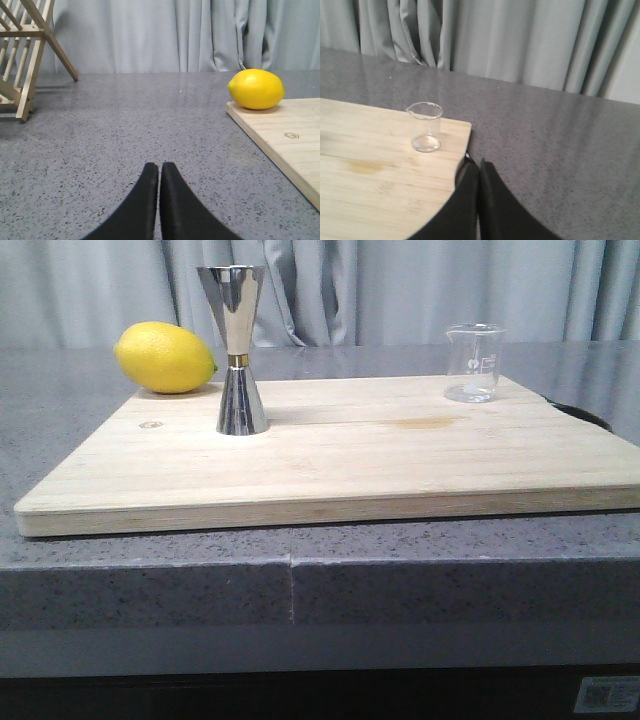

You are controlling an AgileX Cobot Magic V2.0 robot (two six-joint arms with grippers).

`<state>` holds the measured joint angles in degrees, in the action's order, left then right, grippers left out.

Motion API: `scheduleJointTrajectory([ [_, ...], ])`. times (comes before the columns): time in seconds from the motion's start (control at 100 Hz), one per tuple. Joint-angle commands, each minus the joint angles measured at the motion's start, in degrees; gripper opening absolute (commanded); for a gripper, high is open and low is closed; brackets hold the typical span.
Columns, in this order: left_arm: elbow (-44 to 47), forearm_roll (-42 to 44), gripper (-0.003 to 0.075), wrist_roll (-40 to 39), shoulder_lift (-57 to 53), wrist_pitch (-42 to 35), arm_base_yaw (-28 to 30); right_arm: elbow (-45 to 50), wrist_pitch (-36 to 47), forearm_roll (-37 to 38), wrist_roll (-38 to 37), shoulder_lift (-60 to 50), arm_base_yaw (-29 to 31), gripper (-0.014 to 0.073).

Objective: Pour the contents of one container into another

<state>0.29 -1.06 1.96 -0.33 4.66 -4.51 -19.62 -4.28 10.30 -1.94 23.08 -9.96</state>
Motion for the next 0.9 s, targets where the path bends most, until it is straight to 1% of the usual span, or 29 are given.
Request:
scheduleJointTrajectory([
  [0.0, 1.6, -0.5, -0.0019, 0.1, -1.3, -4.7, 0.1, 2.7, 10.1, -2.9, 1.1, -2.7, 0.4, -0.0071],
  [0.14, 1.6, -0.5, -0.0019, 0.1, -1.3, -4.7, 0.1, 9.1, 12.6, -6.0, 1.1, -8.9, 0.4, -0.0072],
  [0.24, 1.6, -0.5, -0.0019, 0.1, -1.3, -4.7, 0.1, 13.0, 13.4, -7.8, 1.1, -12.9, 2.3, -0.0072],
  [0.38, 1.6, -0.5, -0.0019, 0.1, -1.3, -4.7, 0.1, 17.3, 14.5, -7.9, 1.0, -19.5, 5.6, -0.0072],
  [0.49, 1.6, -0.5, -0.0019, 0.1, -1.3, -4.7, 0.1, 19.8, 14.5, -7.9, 1.0, -25.0, 6.4, -0.0072],
  [0.54, 1.6, -0.5, -0.0019, 0.1, -1.3, -4.7, 0.1, 21.0, 16.4, -8.0, 1.0, -24.6, 6.4, -0.0071],
  [0.57, 1.6, -0.5, -0.0019, 0.1, -1.3, -4.7, 0.1, 20.8, 14.6, -8.0, 0.9, -24.5, 6.4, -0.0072],
  [0.89, 1.6, -0.5, -0.0019, 0.1, -1.3, -4.7, 0.1, 20.8, 11.6, -9.7, 0.9, -24.7, 7.9, -0.0071],
])
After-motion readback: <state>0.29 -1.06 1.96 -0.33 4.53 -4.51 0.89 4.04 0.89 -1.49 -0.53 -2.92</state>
